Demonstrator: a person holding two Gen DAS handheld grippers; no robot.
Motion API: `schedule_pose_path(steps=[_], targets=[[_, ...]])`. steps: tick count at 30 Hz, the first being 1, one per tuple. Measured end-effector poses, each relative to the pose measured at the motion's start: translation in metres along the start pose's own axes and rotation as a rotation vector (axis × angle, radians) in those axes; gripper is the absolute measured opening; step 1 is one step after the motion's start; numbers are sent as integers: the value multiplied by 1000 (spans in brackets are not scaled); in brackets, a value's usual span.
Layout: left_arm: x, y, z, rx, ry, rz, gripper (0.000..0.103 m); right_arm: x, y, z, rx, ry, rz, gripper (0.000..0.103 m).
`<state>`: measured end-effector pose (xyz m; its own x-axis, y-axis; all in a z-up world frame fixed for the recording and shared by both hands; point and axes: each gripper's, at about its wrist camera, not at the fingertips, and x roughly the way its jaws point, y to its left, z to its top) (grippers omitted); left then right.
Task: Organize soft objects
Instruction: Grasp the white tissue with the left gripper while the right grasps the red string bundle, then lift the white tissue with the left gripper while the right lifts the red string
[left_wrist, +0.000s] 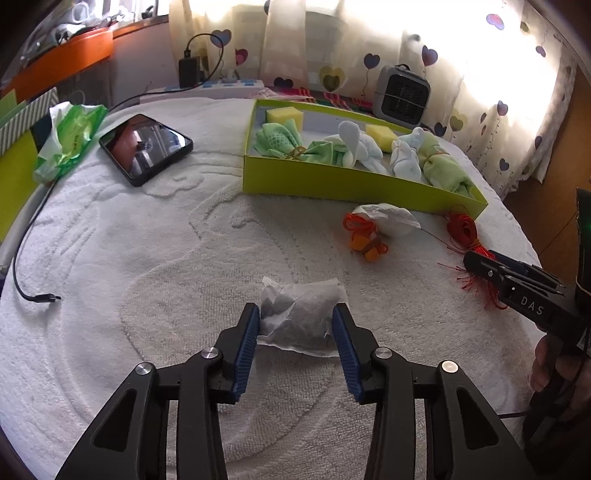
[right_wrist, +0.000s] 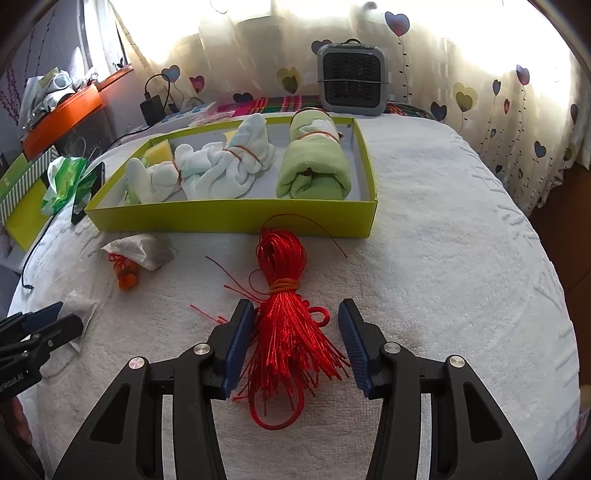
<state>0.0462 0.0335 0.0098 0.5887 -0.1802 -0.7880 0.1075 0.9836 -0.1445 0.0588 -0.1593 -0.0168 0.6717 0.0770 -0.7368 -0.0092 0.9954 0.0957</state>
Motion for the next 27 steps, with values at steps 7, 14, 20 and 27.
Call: schedule_pose_path(steps=[7,14,20,27], targets=[[0,-1,0,4,-6,-21,23,-1,1,-1,-4,-4,2,39],[0,-2,0,9,-13,-22,21,-2,2,-2,-4,-10,10,29],[0,-3,-1,10,-15,-20,21,-2,0,-3,8,-13,12,28],[0,-3,-1,10,-16,-22,21,-4,0,-3,12,-19,16,28]])
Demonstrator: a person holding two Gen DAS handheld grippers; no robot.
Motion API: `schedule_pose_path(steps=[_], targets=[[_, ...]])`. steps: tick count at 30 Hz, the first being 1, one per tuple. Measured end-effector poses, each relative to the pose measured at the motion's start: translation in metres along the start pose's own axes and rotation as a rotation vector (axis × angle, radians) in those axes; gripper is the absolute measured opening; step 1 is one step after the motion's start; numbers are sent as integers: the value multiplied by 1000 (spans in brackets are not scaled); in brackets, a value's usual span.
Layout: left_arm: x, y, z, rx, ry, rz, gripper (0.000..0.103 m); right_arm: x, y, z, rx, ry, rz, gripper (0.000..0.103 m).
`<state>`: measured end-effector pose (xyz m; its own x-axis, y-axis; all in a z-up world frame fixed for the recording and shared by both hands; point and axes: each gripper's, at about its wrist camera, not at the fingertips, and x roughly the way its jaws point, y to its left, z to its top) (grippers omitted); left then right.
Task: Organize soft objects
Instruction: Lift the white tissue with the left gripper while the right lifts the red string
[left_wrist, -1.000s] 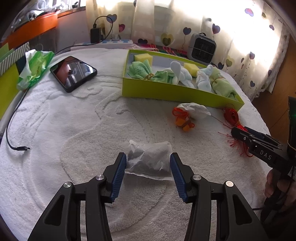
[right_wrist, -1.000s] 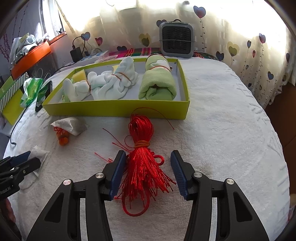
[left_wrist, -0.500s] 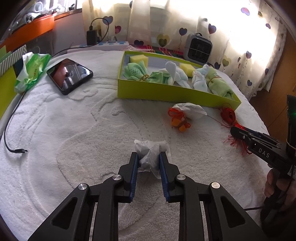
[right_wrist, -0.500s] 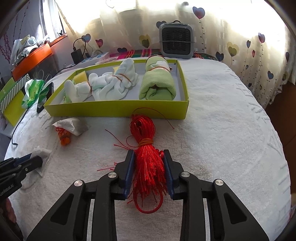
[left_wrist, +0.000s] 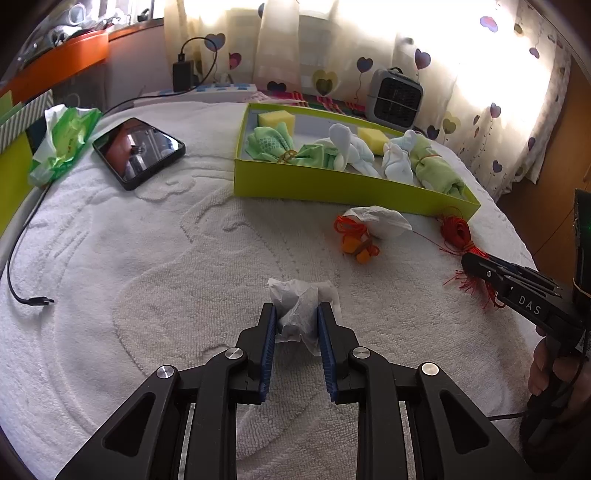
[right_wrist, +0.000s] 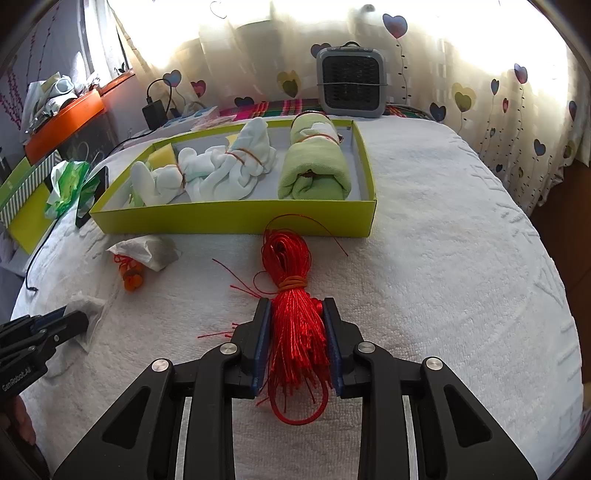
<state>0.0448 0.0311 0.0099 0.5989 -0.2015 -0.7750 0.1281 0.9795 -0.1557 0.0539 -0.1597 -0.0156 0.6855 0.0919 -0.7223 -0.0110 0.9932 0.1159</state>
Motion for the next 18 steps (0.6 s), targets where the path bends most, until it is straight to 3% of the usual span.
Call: schedule_pose_path(steps=[18], targets=[[-2,-6,3,13,-17,-22,21,-10,5,-2,23,-26,45,28]])
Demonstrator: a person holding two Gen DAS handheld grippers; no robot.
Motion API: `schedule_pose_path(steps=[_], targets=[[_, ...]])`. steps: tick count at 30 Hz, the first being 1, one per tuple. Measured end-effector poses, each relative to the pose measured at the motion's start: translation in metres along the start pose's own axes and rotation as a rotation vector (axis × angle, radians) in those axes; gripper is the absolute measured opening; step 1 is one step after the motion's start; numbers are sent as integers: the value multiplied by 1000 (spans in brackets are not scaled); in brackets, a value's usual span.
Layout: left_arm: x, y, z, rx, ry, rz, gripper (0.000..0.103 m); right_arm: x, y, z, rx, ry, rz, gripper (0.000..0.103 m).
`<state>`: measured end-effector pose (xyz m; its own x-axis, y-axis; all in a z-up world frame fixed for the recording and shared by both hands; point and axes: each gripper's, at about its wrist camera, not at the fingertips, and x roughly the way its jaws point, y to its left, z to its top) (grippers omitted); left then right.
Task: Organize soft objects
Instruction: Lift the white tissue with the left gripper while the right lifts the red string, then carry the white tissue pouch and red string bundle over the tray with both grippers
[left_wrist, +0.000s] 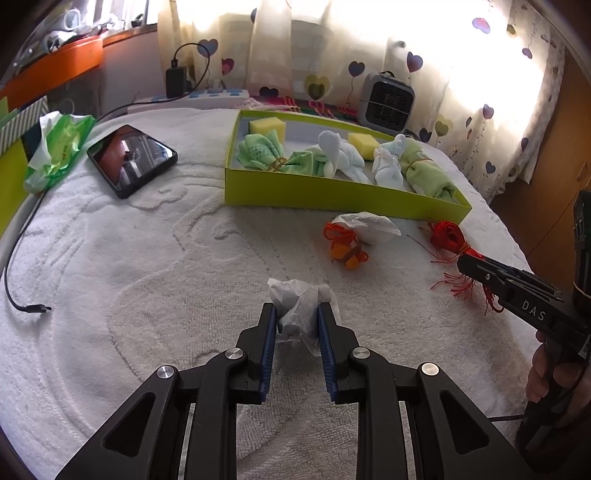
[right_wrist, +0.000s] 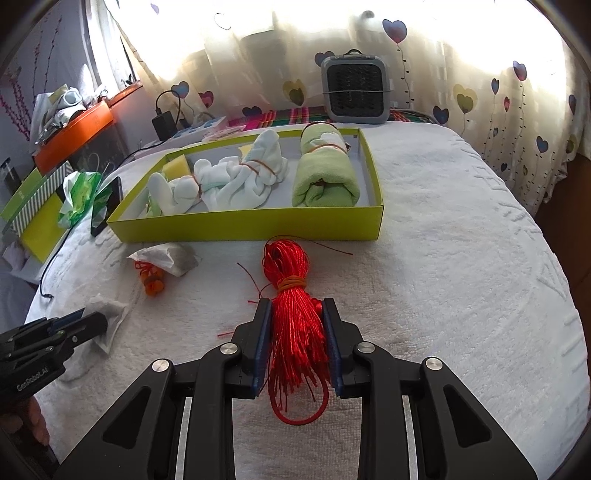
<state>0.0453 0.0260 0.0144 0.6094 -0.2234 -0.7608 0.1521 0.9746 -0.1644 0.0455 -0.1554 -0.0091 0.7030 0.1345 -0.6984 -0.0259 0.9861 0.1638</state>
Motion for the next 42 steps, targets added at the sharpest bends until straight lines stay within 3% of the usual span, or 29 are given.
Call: schedule_pose_path(steps=[22,42], targets=[[-12,-7,10,46,-54,-4,21,-15,7,2,5,-43,45,28],[-19,2,38,22,-108,-37,21,-27,12,19,7,-105,47,28]])
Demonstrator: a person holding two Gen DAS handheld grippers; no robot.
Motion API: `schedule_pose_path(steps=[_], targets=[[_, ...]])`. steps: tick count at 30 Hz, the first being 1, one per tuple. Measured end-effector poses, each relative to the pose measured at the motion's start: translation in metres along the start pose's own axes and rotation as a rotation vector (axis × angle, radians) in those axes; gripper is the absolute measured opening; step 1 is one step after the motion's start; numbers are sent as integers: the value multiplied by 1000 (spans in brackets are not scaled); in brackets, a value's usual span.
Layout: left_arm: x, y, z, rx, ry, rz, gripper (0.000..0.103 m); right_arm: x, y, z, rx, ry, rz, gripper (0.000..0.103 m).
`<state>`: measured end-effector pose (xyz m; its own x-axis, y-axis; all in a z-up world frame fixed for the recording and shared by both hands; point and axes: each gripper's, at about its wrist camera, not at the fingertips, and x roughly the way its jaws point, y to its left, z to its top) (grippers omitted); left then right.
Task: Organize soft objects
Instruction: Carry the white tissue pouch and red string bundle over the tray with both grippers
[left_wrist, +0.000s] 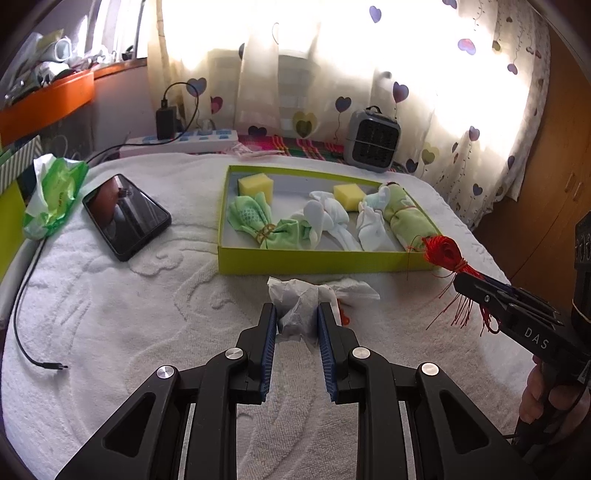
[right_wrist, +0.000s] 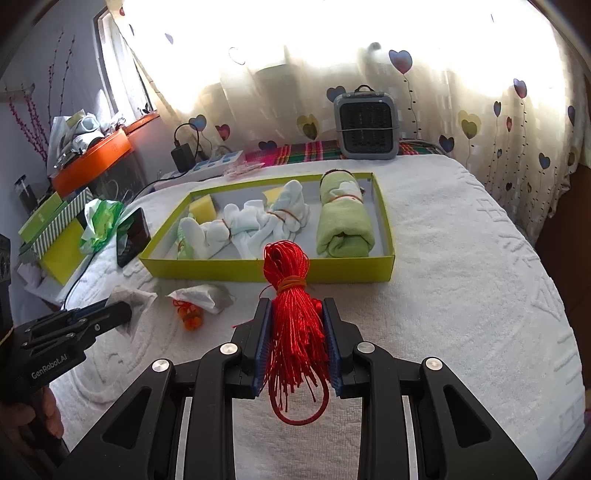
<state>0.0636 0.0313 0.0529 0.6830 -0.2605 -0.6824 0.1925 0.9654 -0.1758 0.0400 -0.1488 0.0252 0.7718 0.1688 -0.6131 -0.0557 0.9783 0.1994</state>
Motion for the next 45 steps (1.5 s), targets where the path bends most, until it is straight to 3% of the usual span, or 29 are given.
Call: schedule_pose_path(steps=[14,45], targets=[[5,7,32,-1,-36,3,21,3,0,23,4,-36,-9,28],[57,16,79,1,-14,12,21,39,-14,83,43,-92,-71,28]])
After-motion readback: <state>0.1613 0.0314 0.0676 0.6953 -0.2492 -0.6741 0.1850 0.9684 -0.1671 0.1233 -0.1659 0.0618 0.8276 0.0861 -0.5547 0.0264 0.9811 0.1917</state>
